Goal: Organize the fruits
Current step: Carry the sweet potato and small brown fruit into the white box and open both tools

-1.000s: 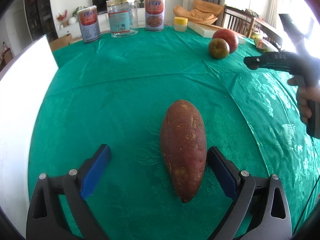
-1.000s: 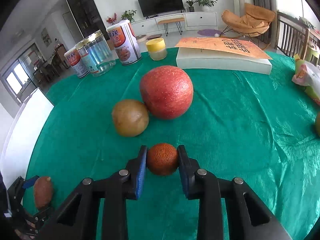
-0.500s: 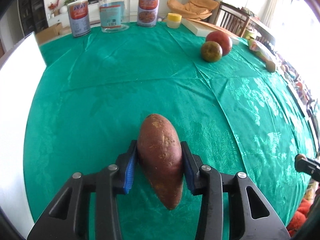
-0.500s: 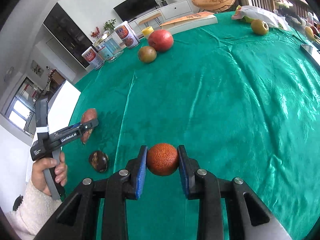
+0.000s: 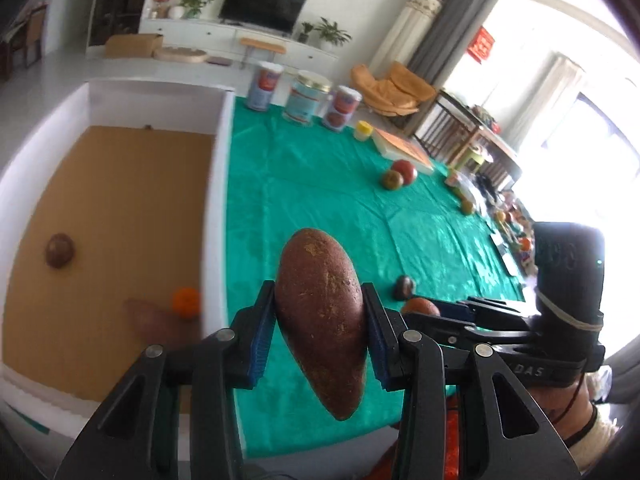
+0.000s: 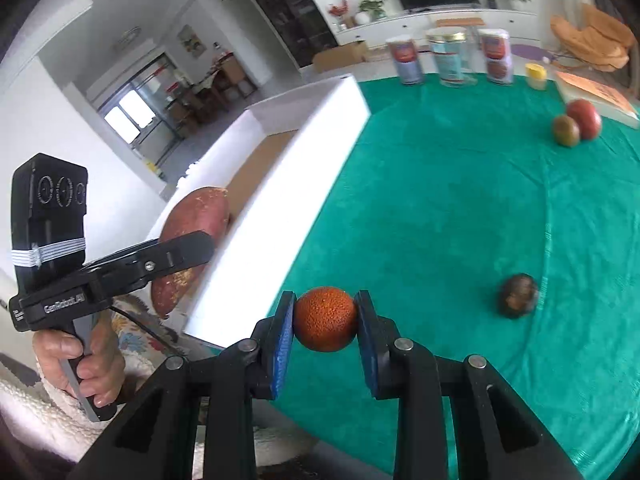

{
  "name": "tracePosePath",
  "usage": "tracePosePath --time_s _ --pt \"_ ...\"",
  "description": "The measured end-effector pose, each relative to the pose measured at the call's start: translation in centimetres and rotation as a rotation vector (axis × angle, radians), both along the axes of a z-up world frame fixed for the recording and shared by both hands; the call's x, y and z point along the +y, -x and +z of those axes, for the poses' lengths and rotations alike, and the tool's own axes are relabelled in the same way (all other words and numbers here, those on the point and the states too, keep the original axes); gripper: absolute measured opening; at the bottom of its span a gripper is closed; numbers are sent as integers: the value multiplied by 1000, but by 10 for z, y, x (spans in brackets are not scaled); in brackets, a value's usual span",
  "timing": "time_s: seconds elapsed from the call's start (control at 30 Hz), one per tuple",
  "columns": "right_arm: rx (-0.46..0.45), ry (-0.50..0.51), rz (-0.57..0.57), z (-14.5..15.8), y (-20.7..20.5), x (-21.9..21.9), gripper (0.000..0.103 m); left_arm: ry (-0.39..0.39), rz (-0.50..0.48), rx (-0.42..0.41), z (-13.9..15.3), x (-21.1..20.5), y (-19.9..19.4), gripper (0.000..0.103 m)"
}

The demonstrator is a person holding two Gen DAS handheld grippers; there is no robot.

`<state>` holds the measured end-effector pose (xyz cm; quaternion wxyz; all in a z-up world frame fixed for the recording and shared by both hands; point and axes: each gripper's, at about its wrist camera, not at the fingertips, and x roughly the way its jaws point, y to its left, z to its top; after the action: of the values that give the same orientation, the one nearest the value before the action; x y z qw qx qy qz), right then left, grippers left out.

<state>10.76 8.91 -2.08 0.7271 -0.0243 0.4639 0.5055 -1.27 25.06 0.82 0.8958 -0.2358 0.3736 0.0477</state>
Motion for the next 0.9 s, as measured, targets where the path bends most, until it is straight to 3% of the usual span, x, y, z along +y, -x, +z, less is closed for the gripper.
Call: tracePosePath --time_s 0.2,0.47,0.53,0.57,0.6,0.67,0.7,0.9 --pt "3 17 226 9 53 113 30 -120 311 130 -34 91 37 42" --pt "-52 173 298 -39 77 196 30 -241 435 249 -63 125 55 43" --pt "-82 201 293 -47 80 207 31 -274 458 255 -63 127 59 44" --pt "-94 208 290 -50 80 210 37 -305 474 256 -61 127 60 48" --pt "-98 205 286 -51 79 212 49 -334 488 257 -58 128 63 58" --pt "-102 179 268 -49 79 208 60 -376 509 243 -51 127 65 73" --pt "-110 166 252 -47 78 203 61 -391 518 234 -48 126 65 77" --pt "-194 96 126 -14 60 160 73 -428 503 195 -32 116 56 77"
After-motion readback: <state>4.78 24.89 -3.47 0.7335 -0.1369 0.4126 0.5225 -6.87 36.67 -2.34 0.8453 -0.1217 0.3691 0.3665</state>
